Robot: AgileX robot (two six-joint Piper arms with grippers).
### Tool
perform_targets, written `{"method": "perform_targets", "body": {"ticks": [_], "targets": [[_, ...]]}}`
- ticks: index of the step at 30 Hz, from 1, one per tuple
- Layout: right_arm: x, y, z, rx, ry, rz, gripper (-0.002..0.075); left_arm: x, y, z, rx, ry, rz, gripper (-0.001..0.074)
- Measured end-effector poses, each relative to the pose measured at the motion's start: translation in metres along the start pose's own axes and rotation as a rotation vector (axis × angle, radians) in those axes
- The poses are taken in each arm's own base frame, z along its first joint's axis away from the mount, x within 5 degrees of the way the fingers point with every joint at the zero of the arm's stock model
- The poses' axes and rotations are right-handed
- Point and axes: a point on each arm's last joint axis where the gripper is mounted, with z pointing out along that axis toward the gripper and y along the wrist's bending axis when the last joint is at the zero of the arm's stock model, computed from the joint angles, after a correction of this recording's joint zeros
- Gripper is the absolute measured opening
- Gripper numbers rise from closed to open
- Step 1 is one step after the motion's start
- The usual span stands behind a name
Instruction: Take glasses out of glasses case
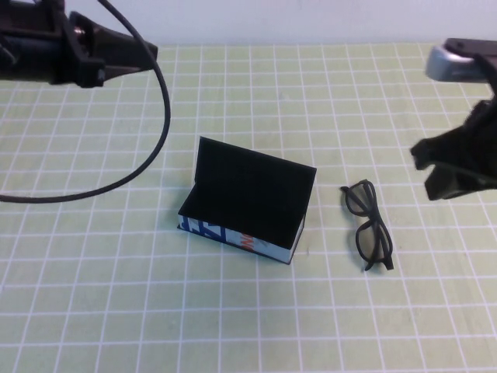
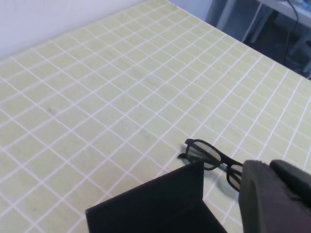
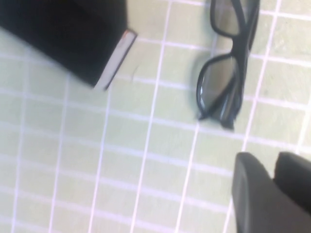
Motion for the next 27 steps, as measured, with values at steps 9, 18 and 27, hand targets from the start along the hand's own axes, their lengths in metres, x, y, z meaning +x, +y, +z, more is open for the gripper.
{"method": "perform_targets", "body": {"ticks": [9,18,27], "targets": [[0.123,-0.007,-0.087,-0.044,-0.235,-0.034,0.0028,0.004,-0.094,-0.073,-0.227,-0.101,0.116,-0.0004],[0.241,-0.023,-0.115,-0.109,-0.527,-0.092,-0.0014,0.089,-0.175,-0.117,-0.435,-0.308,0.141,-0.0004],[0.263,-0.027,-0.104,-0.145,-0.639,-0.131,-0.0016,0.166,-0.209,-0.126,-0.523,-0.438,0.184,-0.0004]]}}
